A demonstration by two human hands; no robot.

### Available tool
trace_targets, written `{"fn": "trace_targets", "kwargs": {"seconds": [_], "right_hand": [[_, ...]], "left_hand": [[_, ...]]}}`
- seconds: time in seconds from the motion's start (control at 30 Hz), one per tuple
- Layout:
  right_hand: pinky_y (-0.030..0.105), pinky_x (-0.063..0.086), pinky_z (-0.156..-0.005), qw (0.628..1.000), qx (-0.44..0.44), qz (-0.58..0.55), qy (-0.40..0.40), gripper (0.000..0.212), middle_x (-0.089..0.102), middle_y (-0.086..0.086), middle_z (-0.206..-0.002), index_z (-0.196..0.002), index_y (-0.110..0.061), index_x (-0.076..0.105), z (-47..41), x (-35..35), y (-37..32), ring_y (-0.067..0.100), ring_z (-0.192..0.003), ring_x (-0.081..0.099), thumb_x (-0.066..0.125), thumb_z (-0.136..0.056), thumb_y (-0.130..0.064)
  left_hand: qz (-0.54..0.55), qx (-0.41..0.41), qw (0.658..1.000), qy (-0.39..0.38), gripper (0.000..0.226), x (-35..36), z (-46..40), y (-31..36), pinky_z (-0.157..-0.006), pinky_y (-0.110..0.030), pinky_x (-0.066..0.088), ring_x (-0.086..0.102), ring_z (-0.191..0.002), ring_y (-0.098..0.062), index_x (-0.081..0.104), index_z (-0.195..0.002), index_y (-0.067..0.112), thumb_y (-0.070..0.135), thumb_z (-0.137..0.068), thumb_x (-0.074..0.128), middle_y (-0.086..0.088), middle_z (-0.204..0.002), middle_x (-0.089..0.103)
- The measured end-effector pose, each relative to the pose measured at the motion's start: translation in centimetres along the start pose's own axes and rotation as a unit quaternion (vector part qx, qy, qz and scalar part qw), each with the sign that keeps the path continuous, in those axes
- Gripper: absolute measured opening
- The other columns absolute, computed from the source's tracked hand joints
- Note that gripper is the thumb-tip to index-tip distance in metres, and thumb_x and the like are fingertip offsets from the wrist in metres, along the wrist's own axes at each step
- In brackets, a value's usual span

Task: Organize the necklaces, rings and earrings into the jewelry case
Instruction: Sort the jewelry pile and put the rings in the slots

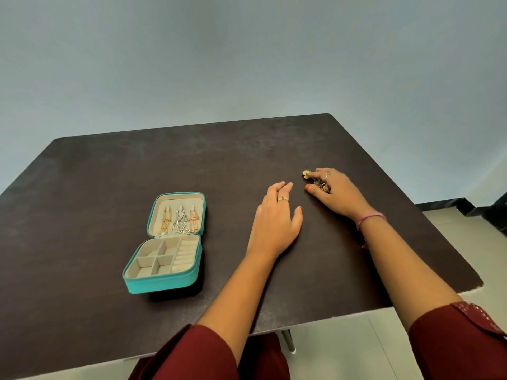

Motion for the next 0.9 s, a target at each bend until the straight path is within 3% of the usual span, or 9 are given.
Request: {"fn": "trace_targets", "kwargs": {"seconds": [0.13, 0.33, 0.5, 0.67, 0.9], "right_hand": [[0.038, 0.031, -0.111, 0.999, -0.024, -0.009, -0.020, 0.044, 0.048, 0.003, -0.141, -0.134, -0.029, 0.052, 2.7, 0.8, -2.0, 0.021, -0.132, 0.041, 0.054, -0.092, -0.042], [0.030, 0.022, -0.112, 0.997, -0.063, -0.013, -0.043, 0.045, 0.041, -0.003, -0.147, -0.138, -0.030, 0.048, 7.6, 1.3, -6.1, 0.015, -0.140, 0.029, 0.052, -0.094, -0.041], [0.030, 0.025, -0.113, 0.992, -0.091, -0.077, -0.045, 0.048, 0.034, -0.008, -0.151, -0.137, -0.036, 0.045, 11.0, 1.5, -8.1, 0.008, -0.138, 0.029, 0.058, -0.091, -0.039], [0.021, 0.033, -0.107, 0.977, -0.018, -0.209, 0.048, 0.053, 0.042, -0.010, -0.141, -0.136, -0.029, 0.047, 14.0, 0.1, -6.9, -0.001, -0.130, 0.039, 0.066, -0.087, -0.029], [0.004, 0.045, -0.083, 0.966, 0.068, -0.233, 0.086, 0.037, 0.059, -0.008, -0.116, -0.119, -0.023, 0.061, 16.6, -1.0, -4.5, 0.006, -0.109, 0.058, 0.070, -0.084, -0.014]], "left_hand": [[0.023, 0.019, 0.999, 0.013, 0.054, -0.8, 2.3, 0.5, -0.103, -0.036, 0.039, 0.041, -0.130, -0.015, 0.039, -0.142, 0.012, 0.023, -0.092, 0.053, -0.001, -0.144, 0.037], [0.066, -0.050, 0.996, -0.013, 0.060, -1.6, 6.4, -0.1, -0.108, -0.032, 0.035, 0.038, -0.132, -0.013, 0.031, -0.145, 0.015, 0.027, -0.092, 0.054, 0.003, -0.145, 0.030], [0.067, -0.078, 0.995, 0.001, 0.059, -2.3, 7.7, -0.3, -0.108, -0.030, 0.029, 0.033, -0.136, -0.014, 0.033, -0.144, 0.014, 0.027, -0.091, 0.054, 0.000, -0.146, 0.032], [0.037, -0.082, 0.996, -0.024, 0.065, -2.7, 8.8, -0.6, -0.112, -0.031, 0.024, 0.025, -0.141, -0.014, 0.027, -0.148, 0.013, 0.028, -0.091, 0.054, 0.000, -0.153, 0.025], [-0.048, -0.091, 0.991, -0.085, 0.073, -2.3, 8.2, -0.3, -0.116, -0.036, 0.011, 0.006, -0.147, -0.016, 0.012, -0.153, 0.015, 0.046, -0.094, 0.044, 0.000, -0.160, 0.014]]}}
Point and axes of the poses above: each hand's wrist, its own z-axis away from the middle knuckle, its own x-axis out of the palm, y = z × x, the point moved 3 cm from there along -z, towards the middle knuckle
